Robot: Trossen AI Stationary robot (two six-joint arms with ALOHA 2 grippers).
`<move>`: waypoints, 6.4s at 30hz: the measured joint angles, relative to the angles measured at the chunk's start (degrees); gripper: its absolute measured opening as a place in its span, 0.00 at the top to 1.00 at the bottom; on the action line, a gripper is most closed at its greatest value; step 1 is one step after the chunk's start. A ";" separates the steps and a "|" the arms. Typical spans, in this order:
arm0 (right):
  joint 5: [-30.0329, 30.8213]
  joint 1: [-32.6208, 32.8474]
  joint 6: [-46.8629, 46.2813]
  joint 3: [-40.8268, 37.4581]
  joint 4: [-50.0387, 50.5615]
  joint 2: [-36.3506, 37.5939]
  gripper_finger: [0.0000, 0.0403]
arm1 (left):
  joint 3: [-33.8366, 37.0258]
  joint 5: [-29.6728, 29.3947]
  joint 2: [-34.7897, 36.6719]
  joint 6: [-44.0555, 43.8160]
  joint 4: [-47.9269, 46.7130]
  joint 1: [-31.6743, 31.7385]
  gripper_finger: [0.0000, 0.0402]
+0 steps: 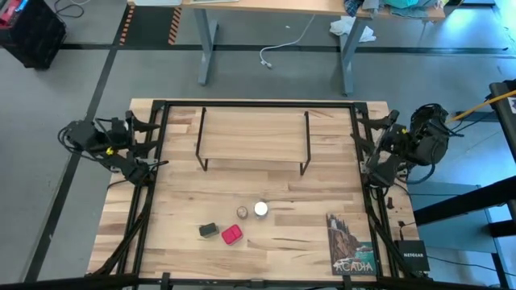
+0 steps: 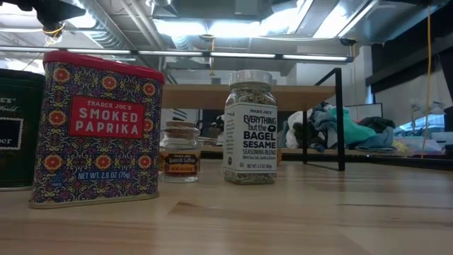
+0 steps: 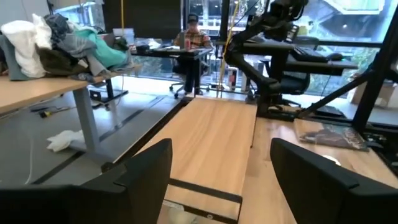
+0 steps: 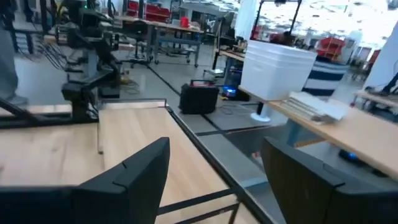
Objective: Shelf spices
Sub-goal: Put the green seasoning can on the shelf
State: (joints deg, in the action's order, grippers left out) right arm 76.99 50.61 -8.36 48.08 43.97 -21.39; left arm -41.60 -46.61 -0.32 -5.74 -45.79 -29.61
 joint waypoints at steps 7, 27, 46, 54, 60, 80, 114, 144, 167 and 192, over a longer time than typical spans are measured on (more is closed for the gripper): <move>-5.64 0.00 -3.19 -0.03 -0.07 0.16 0.36 | 0.00 3.06 -0.04 -8.67 -0.81 0.00 0.36; -17.86 0.00 1.94 -8.44 -12.91 0.71 0.36 | 17.29 1.46 -0.31 17.89 39.90 0.04 0.37; -33.77 -10.09 16.39 -15.89 -27.94 8.55 0.36 | 20.79 3.70 -0.31 16.65 41.43 0.04 0.37; -48.70 -22.95 16.17 -15.89 -28.06 8.53 0.36 | 20.79 4.31 -0.33 15.50 40.35 0.04 0.37; -57.16 -32.71 15.28 -15.89 -28.07 7.99 0.36 | 20.79 4.28 -0.33 15.47 40.00 0.04 0.37; -100.56 -68.96 12.87 -15.94 -43.63 -10.86 0.36 | 21.51 9.75 -0.37 14.12 38.27 3.77 0.37; -101.63 -72.76 12.54 -23.59 -56.09 -14.88 0.36 | 32.83 17.34 -0.48 9.62 44.49 12.64 0.37; -99.19 -69.26 10.22 -23.54 -58.27 -15.67 0.36 | 37.88 19.45 -0.74 4.87 48.47 13.16 0.37; -94.00 -66.74 11.57 -22.80 -59.63 -6.29 0.36 | 21.35 20.41 -22.11 11.06 51.37 13.16 0.37; -101.85 -66.71 -8.41 -22.82 -65.13 -7.20 0.36 | 9.90 27.24 -41.87 11.68 55.05 13.16 0.37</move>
State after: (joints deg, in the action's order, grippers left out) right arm -24.87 -16.10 -16.77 25.26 -21.16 -28.60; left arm -31.70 -19.37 -42.19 5.94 9.27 -16.45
